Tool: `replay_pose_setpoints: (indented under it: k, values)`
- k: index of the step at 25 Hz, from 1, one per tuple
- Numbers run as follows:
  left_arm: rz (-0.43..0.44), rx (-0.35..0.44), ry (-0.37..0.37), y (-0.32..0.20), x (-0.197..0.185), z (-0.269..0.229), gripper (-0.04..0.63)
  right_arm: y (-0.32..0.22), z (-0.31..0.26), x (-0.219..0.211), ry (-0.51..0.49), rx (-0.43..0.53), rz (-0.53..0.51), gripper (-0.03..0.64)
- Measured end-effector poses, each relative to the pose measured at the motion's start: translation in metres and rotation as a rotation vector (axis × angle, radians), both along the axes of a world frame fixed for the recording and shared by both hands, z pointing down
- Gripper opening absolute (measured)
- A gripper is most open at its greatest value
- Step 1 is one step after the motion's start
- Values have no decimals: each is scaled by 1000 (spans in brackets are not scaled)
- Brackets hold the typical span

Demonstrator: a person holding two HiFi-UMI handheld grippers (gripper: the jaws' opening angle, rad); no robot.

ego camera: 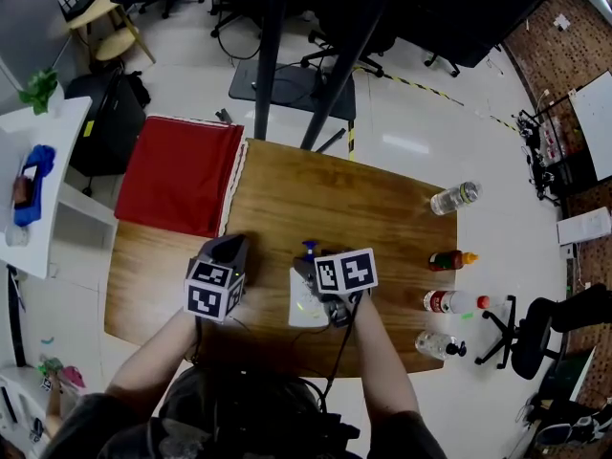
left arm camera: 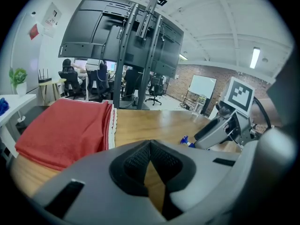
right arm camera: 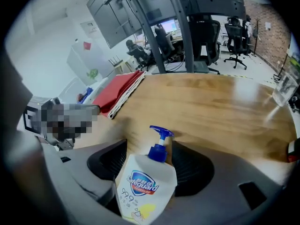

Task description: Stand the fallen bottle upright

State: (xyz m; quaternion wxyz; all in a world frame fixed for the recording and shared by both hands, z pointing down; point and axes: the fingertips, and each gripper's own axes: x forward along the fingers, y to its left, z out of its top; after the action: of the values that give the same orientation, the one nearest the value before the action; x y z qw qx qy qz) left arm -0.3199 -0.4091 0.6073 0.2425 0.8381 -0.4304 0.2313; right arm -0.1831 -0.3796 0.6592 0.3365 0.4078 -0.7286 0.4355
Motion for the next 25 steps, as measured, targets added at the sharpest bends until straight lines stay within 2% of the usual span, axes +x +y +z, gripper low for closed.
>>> replay_pose_setpoints:
  k: [10, 16, 25]
  values:
    - [5, -35, -15, -6, -3, 12, 29, -8, 22, -5, 42, -101, -31, 324]
    - [4, -38, -17, -8, 0, 14, 29, -9, 35, 1, 107, -144, -30, 324]
    - [11, -46, -17, -6, 3, 16, 28, -9, 43, 0, 109, -198, -37, 322]
